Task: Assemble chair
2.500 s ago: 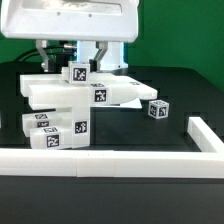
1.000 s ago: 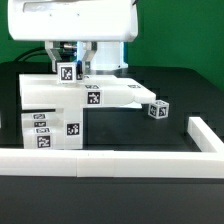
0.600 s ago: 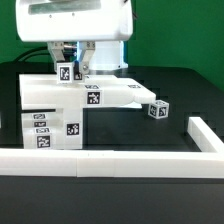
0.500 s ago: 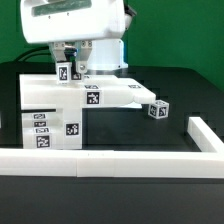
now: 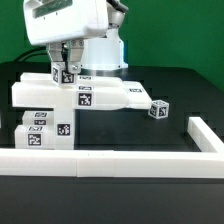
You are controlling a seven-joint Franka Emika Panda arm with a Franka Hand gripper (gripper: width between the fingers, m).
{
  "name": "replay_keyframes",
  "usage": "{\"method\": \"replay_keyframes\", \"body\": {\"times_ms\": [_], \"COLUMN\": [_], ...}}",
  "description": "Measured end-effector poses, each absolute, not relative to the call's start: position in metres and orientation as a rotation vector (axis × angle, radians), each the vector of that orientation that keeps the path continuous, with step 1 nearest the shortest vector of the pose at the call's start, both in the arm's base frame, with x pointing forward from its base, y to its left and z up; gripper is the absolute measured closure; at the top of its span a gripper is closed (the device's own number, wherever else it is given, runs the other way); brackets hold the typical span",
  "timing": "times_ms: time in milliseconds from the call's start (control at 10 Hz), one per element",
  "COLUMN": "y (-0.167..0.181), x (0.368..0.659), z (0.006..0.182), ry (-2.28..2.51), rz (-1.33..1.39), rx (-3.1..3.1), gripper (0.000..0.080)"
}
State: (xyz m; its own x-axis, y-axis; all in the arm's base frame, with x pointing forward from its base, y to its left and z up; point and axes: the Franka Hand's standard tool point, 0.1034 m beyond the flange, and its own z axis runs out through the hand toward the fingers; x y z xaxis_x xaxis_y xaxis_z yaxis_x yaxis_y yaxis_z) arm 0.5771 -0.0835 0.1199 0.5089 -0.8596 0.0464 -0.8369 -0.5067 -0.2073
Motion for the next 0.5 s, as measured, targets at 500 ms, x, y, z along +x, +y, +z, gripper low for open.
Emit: {"method": "replay_keyframes", "body": {"times_ms": [500], "y": [-0.0778], "x": [0.5776], "z": [0.1197], "ry": [0.947], "rz": [-0.254], "rx": [-2.858], "gripper": [0.0151]}}
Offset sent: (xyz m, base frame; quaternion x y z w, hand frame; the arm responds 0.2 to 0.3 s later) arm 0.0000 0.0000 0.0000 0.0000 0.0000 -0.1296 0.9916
